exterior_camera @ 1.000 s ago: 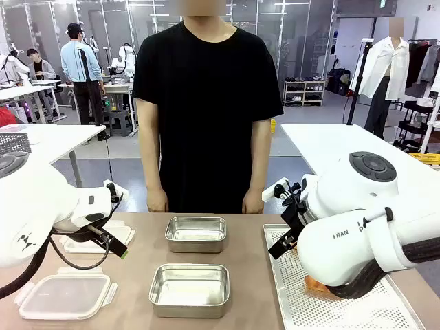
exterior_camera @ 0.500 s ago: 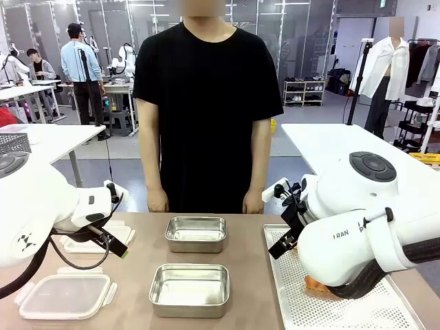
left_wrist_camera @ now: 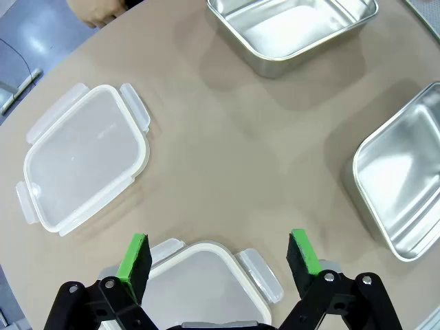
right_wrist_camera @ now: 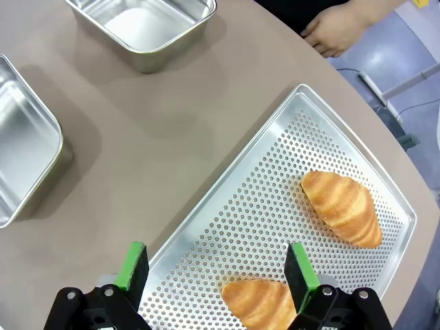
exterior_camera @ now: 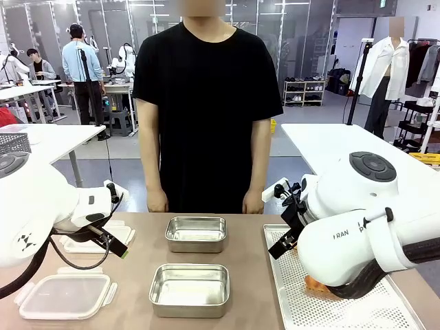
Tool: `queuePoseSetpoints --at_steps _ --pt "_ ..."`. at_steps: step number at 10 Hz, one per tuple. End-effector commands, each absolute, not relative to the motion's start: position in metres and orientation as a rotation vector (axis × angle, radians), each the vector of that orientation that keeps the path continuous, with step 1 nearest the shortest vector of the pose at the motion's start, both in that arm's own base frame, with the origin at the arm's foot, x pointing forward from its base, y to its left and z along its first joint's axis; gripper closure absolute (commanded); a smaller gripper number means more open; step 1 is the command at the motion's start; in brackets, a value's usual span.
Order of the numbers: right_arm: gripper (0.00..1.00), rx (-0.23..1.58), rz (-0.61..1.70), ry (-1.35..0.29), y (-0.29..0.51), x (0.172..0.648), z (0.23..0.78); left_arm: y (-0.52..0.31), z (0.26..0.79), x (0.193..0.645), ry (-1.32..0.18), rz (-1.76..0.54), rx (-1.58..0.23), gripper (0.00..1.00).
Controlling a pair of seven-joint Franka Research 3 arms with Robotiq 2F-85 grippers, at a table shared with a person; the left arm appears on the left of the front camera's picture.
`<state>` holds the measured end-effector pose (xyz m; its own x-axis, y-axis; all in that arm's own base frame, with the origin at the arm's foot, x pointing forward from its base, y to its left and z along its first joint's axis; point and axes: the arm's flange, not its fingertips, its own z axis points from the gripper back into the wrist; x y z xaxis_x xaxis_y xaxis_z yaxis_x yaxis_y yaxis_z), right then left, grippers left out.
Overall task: Place the bread into the airtight container.
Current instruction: Pick up a Butter Roll and place it into an empty Airtight Container.
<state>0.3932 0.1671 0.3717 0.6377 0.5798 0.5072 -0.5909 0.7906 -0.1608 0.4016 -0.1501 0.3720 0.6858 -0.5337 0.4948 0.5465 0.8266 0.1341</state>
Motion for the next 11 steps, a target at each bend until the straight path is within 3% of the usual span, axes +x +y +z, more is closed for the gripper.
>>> queuePoseSetpoints --at_steps 1,4,6,11 --pt "0.00 0.041 0.714 -0.574 0.163 0.393 0.383 -0.147 0.391 0.403 -0.568 -0.621 -0.071 0.00" --pt "0.00 0.084 0.703 -0.548 0.141 0.397 0.453 -0.140 0.460 0.410 -0.554 -0.597 -0.096 0.00" --pt "0.00 0.105 0.714 -0.510 0.102 0.390 0.535 -0.120 0.545 0.408 -0.528 -0.594 -0.142 0.00" --pt "0.00 0.139 0.698 -0.532 0.037 0.312 0.709 -0.069 0.735 0.339 -0.546 -0.594 -0.152 0.00"
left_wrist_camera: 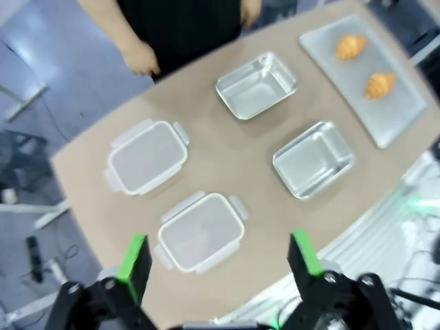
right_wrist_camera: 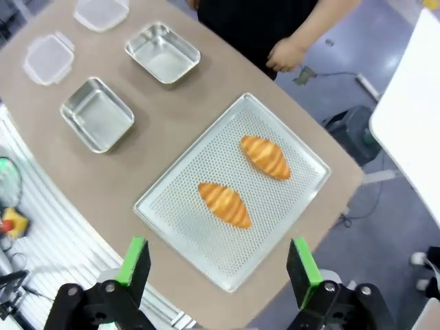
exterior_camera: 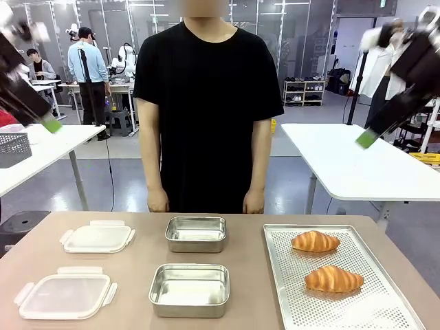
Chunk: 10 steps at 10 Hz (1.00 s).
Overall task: Place the bread into the airtight container.
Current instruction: Pick up a Butter Roll and place it into an empty Airtight Container.
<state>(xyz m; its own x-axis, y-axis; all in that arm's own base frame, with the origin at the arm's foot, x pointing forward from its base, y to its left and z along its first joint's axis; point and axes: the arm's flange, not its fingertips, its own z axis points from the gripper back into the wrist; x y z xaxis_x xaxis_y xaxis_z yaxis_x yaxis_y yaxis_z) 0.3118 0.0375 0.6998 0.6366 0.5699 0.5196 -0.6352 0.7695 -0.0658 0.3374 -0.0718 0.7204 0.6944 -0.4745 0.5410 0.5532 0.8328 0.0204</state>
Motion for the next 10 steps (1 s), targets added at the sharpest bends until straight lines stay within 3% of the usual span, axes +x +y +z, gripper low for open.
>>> queuePoseSetpoints --at_steps 1,6,10 --pt "0.00 0.123 0.677 -0.550 0.030 0.295 0.730 -0.058 0.760 0.325 -0.581 -0.573 -0.139 0.00" --pt "0.00 0.061 0.644 -0.640 -0.003 0.223 0.798 -0.011 0.858 0.240 -0.736 -0.488 -0.067 0.00" --pt "0.00 0.074 0.642 -0.659 -0.007 0.216 0.805 -0.005 0.870 0.226 -0.784 -0.472 -0.082 0.00"
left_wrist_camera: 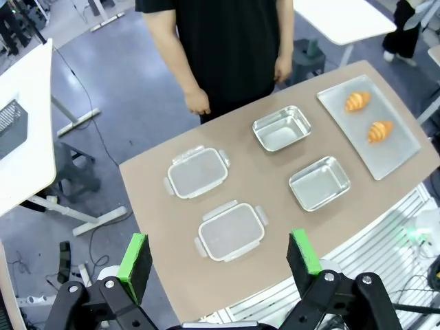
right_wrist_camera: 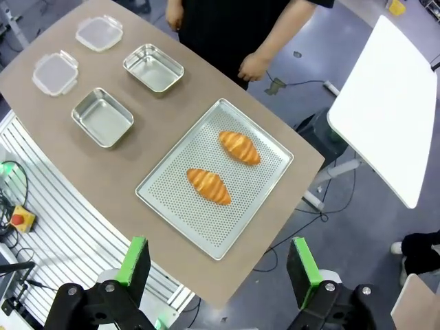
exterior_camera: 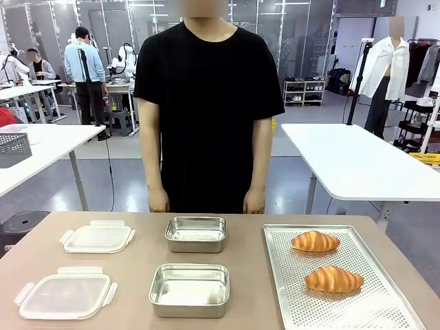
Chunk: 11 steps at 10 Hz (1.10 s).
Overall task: Place the bread into the airtight container.
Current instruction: Pick up a Butter Roll and place it into an empty Airtight Container.
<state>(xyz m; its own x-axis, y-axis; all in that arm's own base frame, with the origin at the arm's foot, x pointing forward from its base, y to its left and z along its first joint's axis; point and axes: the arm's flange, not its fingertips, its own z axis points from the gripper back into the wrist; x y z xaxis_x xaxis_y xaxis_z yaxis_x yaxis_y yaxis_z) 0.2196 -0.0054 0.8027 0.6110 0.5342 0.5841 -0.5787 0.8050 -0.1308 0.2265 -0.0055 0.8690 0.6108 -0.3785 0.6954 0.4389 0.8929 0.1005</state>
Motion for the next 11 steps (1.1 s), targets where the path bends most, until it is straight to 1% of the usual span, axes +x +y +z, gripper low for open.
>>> queuePoseSetpoints --at_steps 1,6,7,8,9,10,11 --pt "0.00 0.074 0.642 -0.659 -0.007 0.216 0.805 -0.005 0.870 0.226 -0.784 -0.472 -0.082 0.00" --pt "0.00 0.073 0.642 -0.655 -0.006 0.218 0.805 -0.005 0.870 0.226 -0.784 -0.472 -0.082 0.00" --pt "0.00 0.008 0.754 -0.565 -0.003 0.232 0.800 -0.005 0.870 0.226 -0.784 -0.472 -0.082 0.00" --pt "0.00 -0.011 0.900 -0.466 -0.001 0.247 0.787 -0.005 0.870 0.226 -0.784 -0.472 -0.082 0.00" --pt "0.00 0.009 0.986 -0.409 0.003 0.266 0.768 -0.005 0.870 0.226 -0.784 -0.472 -0.082 0.00" --pt "0.00 -0.026 1.046 -0.344 0.012 0.285 0.740 -0.005 0.870 0.226 -0.784 -0.472 -0.082 0.00" --pt "0.00 -0.020 1.131 -0.297 0.026 0.307 0.704 -0.005 0.870 0.226 -0.784 -0.472 -0.082 0.00"
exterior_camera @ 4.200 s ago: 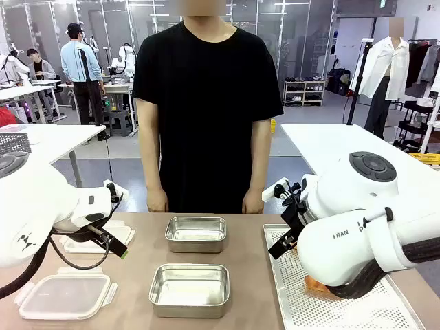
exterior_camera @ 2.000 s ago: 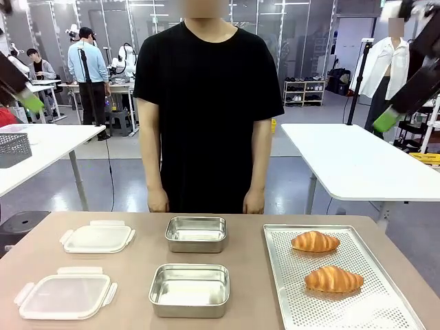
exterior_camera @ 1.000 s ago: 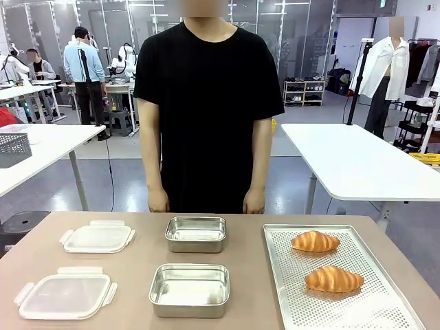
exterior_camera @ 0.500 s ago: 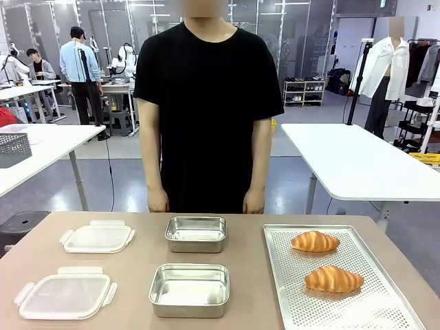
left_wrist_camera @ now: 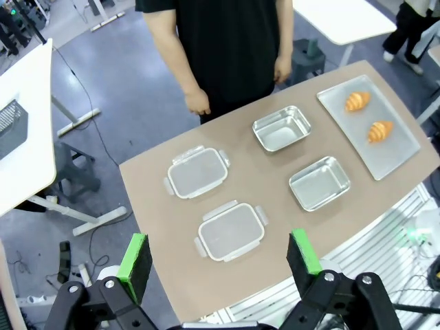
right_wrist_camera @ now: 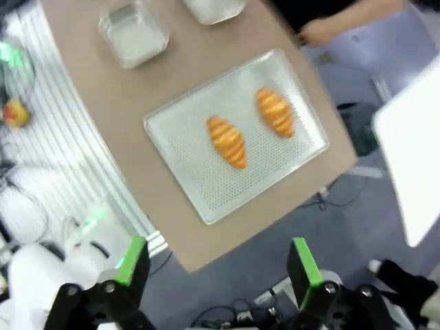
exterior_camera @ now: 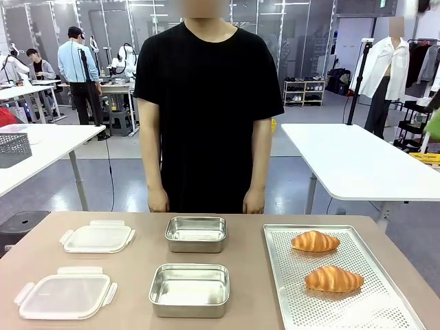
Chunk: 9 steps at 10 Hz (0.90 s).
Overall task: Place the bread into the airtight container.
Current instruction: Pick up a Butter Roll and place it into an empty Airtight Container.
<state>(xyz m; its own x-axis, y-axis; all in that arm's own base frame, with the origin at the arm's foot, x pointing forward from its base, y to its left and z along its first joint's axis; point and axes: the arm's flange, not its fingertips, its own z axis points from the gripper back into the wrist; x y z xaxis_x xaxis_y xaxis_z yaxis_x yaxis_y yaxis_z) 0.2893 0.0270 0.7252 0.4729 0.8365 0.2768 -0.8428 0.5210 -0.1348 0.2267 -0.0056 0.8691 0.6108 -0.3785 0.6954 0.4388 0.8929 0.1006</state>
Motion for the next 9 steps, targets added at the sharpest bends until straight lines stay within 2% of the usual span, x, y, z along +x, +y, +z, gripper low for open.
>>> queuePoseSetpoints --at_steps 1,2,6,9 --pt "0.00 -0.059 1.165 -0.264 0.037 0.326 0.670 -0.005 0.870 0.226 -0.784 -0.472 -0.082 0.00" --pt "0.00 -0.114 1.205 -0.257 0.043 0.340 0.642 -0.005 0.870 0.226 -0.784 -0.472 -0.082 0.00" --pt "0.00 -0.079 1.401 -0.248 0.054 0.373 0.540 -0.005 0.870 0.226 -0.784 -0.472 -0.082 0.00" --pt "0.00 -0.108 1.437 -0.224 0.067 0.393 0.485 -0.005 0.870 0.226 -0.784 -0.472 -0.082 0.00"
